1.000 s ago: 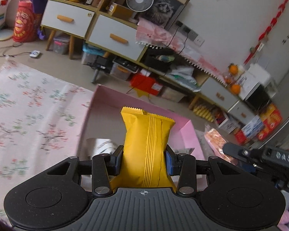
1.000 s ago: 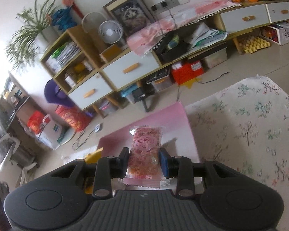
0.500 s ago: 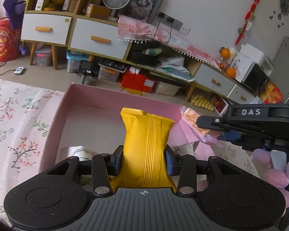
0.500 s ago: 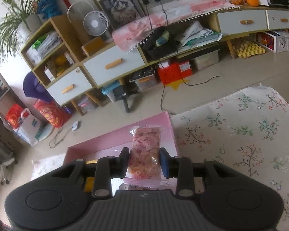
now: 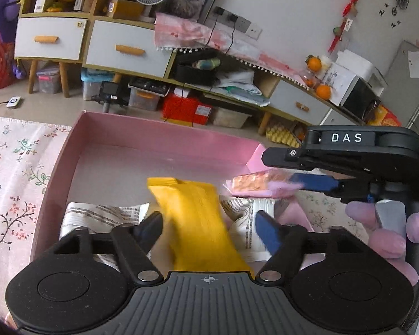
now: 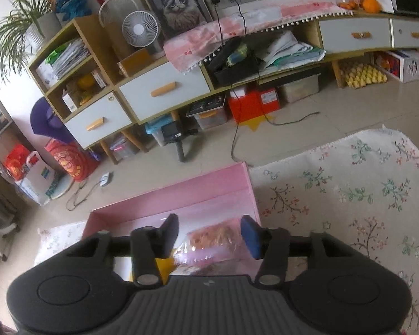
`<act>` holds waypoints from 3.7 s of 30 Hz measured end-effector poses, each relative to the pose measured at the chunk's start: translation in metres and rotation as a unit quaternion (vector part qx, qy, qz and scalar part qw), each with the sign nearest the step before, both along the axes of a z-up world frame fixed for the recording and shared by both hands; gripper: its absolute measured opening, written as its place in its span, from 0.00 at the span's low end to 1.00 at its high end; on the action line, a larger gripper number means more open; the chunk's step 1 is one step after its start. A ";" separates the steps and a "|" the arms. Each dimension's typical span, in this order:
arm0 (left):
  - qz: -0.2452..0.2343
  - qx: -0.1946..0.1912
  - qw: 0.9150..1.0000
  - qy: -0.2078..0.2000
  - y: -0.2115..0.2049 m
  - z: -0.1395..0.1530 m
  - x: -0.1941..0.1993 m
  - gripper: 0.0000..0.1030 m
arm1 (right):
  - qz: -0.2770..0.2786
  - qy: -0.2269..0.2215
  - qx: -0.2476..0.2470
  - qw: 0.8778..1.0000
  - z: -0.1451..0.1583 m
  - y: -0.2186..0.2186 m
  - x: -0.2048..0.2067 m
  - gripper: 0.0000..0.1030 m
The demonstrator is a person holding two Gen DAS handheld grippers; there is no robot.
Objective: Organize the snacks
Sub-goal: 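Carry the yellow bag and pink pastry into the box and open both tools, then move both open tools back over the remaining snacks on the table, then grasp the white-and-blue bread bag with the left tool while the right tool grasps a yellow biscuit bag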
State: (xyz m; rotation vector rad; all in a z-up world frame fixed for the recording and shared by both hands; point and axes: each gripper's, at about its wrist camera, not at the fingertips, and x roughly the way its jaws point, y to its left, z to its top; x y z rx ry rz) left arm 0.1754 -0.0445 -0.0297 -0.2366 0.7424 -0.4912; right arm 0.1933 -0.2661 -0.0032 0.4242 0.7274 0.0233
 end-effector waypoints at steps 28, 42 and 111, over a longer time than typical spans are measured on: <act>0.017 0.098 0.993 0.070 0.025 0.040 -0.082 0.97 | 0.043 0.000 -0.005 0.999 0.039 -0.005 -0.121 0.85; 0.029 0.178 0.983 0.022 0.050 0.021 -0.128 0.98 | 0.093 0.001 -0.089 0.992 0.012 0.009 -0.167 0.87; -0.037 0.156 0.986 0.042 0.072 0.003 -0.151 0.34 | 0.290 0.004 -0.187 0.938 -0.039 0.129 -0.177 0.33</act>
